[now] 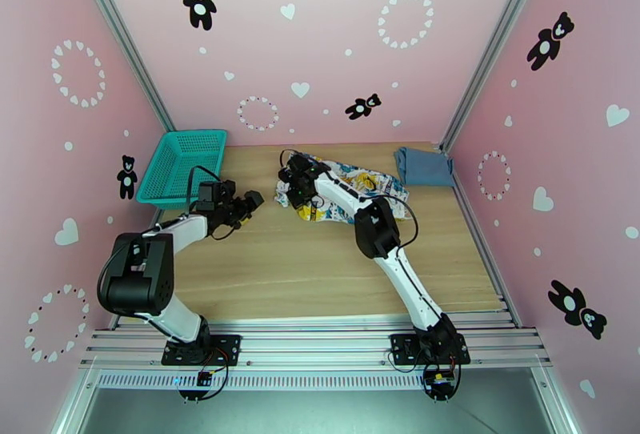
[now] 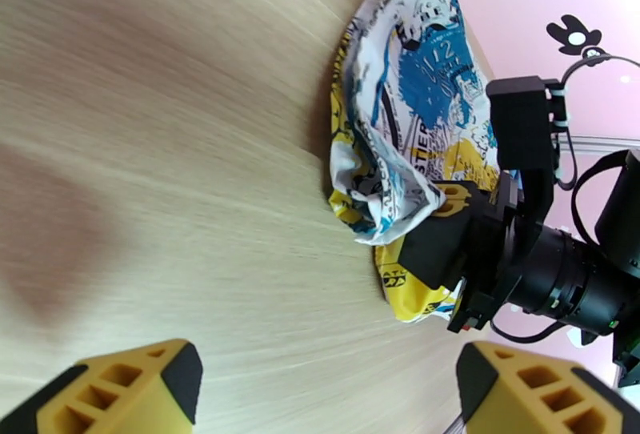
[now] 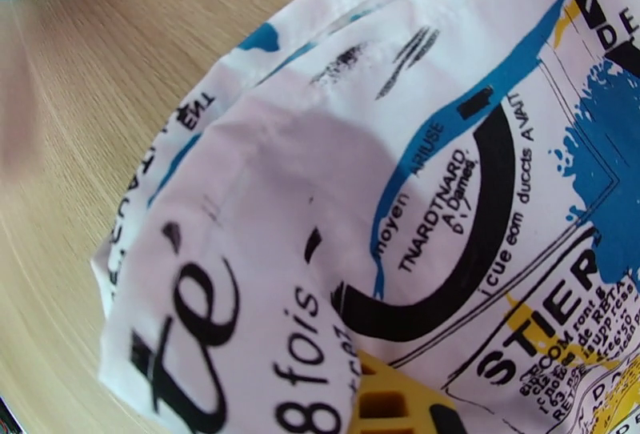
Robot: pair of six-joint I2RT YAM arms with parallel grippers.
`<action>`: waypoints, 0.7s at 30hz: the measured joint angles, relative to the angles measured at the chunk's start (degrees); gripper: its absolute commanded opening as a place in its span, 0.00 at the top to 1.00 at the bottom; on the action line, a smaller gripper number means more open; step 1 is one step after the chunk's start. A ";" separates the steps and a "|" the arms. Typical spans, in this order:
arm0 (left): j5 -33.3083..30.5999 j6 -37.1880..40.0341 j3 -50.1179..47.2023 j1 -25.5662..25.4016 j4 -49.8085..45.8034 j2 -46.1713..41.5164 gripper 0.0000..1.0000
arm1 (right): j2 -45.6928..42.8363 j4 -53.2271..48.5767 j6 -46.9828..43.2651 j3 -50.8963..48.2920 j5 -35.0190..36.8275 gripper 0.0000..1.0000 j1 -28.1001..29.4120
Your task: Fold and stack the mixed laundry pile
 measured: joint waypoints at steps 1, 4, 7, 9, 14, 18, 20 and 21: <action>-0.07 -0.74 0.48 -0.96 0.72 1.20 0.10 | -0.74 0.20 0.35 -0.63 -0.94 1.00 -0.42; -0.46 -3.28 2.23 -3.26 3.15 4.50 0.09 | -2.64 0.85 1.03 -1.42 -3.39 1.00 -1.22; -0.50 -6.82 3.32 -4.59 7.74 7.28 0.06 | -4.92 2.16 1.31 -2.99 -5.49 1.00 -1.73; -0.61 -8.83 4.83 -5.22 10.03 9.46 0.06 | -5.86 2.71 1.51 -3.50 -6.45 1.00 -1.88; -1.14 -16.52 7.23 -6.12 19.17 14.53 0.06 | -6.25 3.58 1.53 -4.33 -7.76 1.00 -1.97; -2.14 -23.65 7.58 -6.16 26.93 17.42 0.06 | -6.25 3.65 1.49 -5.84 -8.31 1.00 -1.95; -2.60 -26.25 7.80 -6.16 29.31 18.18 0.06 | -6.25 3.67 1.51 -6.21 -8.57 1.00 -1.95; -2.89 -27.34 8.17 -6.16 29.73 18.56 0.06 | -6.25 3.67 1.51 -6.29 -8.66 1.00 -1.95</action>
